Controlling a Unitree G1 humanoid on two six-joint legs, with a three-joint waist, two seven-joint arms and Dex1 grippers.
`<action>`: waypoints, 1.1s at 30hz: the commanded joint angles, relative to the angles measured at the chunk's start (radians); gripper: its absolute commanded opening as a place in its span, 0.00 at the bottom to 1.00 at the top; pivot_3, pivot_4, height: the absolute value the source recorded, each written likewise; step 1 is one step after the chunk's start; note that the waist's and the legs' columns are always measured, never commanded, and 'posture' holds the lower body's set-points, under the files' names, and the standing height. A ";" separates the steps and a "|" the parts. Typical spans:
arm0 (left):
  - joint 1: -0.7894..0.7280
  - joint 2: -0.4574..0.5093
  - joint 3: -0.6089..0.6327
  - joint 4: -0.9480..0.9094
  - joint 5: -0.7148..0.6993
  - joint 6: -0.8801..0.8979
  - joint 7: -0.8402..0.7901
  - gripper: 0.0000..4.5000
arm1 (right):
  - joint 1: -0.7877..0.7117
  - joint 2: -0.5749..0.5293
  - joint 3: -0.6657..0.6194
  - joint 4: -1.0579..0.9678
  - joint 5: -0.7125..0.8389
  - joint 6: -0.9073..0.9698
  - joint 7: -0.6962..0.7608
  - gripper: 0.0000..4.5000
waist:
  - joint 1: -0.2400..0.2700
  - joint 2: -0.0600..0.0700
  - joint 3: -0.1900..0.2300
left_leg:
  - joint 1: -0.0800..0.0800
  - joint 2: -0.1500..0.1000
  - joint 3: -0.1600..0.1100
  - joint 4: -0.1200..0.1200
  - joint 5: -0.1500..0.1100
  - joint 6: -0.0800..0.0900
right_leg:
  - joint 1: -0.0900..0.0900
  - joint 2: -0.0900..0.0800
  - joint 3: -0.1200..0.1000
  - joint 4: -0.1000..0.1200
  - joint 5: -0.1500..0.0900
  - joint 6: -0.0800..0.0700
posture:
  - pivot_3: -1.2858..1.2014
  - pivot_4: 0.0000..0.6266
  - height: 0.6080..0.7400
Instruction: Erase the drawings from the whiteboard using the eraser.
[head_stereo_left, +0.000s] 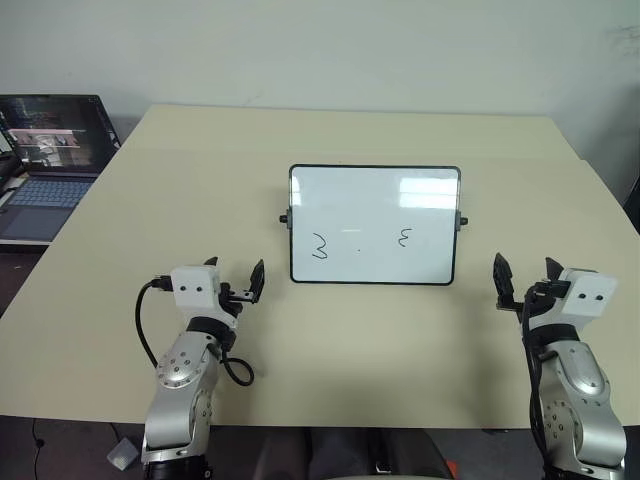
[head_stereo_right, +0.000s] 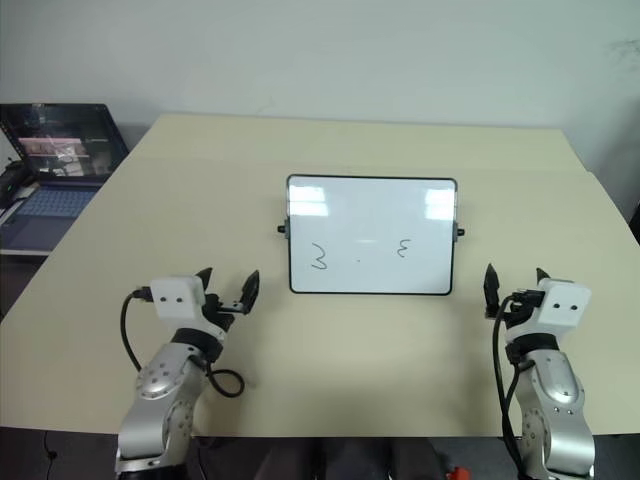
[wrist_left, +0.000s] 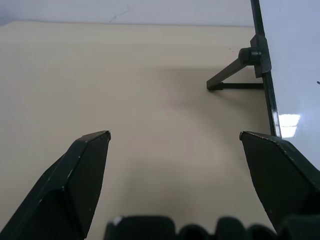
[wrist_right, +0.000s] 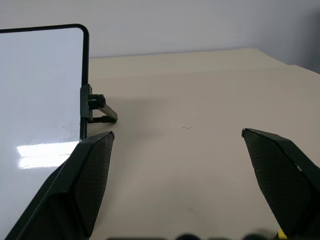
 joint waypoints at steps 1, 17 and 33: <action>0.000 0.005 0.008 -0.008 -0.003 -0.033 -0.008 1.00 | -0.004 -0.003 -0.004 -0.017 -0.002 -0.024 0.007 0.99 | 0.000 0.000 0.000 | 0.000 0.000 0.000 0.000 0.000 0.000 | 0.000 0.000 0.000 0.000 0.000 0.000 | 0.52 0.24 1.00; -0.116 0.054 0.068 0.075 -0.069 -0.029 -0.053 1.00 | -0.034 -0.018 -0.025 -0.019 0.007 0.003 0.001 0.99 | 0.000 0.000 0.000 | 0.000 0.000 0.000 0.001 0.000 0.000 | 0.000 0.001 0.000 0.001 0.000 0.000 | 0.52 0.24 1.00; -0.350 0.270 0.132 0.110 -0.341 0.195 -0.325 1.00 | -0.144 -0.088 -0.083 0.006 0.063 0.097 0.001 0.99 | -0.002 0.000 0.000 | -0.001 -0.001 0.001 0.001 0.000 0.000 | 0.000 0.001 0.000 0.001 0.001 0.001 | 0.52 0.24 1.00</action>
